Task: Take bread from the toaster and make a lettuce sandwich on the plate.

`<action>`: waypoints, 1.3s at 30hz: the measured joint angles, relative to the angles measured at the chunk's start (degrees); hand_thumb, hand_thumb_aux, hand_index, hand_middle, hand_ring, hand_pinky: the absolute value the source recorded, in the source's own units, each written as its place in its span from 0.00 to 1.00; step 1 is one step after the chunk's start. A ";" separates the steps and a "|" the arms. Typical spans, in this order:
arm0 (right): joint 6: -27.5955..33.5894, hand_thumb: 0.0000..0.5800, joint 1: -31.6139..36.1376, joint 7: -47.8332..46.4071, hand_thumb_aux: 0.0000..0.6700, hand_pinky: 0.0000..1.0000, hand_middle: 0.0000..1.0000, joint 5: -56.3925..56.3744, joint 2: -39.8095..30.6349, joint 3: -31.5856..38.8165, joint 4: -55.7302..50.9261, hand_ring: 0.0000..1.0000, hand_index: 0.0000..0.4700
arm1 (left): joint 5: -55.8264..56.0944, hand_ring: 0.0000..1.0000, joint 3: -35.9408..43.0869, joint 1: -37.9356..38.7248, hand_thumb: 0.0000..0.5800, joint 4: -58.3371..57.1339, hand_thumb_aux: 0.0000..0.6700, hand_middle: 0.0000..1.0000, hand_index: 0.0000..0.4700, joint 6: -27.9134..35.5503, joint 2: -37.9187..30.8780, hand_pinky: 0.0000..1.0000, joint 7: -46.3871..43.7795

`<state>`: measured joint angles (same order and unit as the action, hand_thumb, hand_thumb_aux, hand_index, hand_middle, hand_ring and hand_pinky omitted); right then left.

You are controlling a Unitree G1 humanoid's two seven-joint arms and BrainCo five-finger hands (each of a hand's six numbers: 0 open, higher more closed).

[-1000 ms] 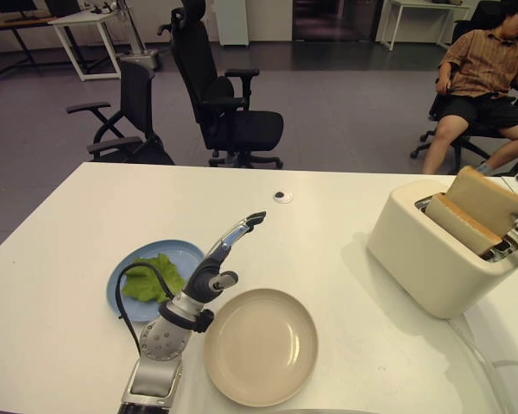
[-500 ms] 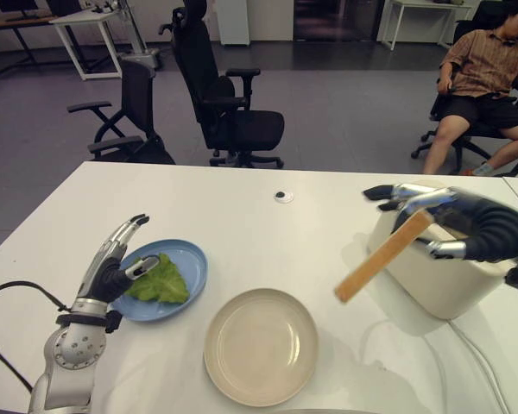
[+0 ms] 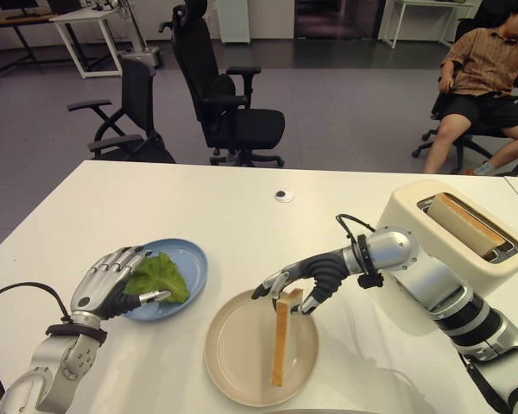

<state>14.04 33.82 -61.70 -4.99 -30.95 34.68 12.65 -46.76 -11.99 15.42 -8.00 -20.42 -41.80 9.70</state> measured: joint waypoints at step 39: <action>-8.62 0.00 -12.11 10.79 0.00 0.00 0.00 2.17 -0.71 -22.97 0.00 0.00 0.00 | 33.39 0.00 9.68 15.23 1.00 29.98 1.00 0.00 1.00 -5.24 -0.50 0.00 -22.91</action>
<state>5.42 21.71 -50.91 -2.82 -31.66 11.71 12.65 -13.37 -2.31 30.64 21.99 -25.67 -42.31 -13.21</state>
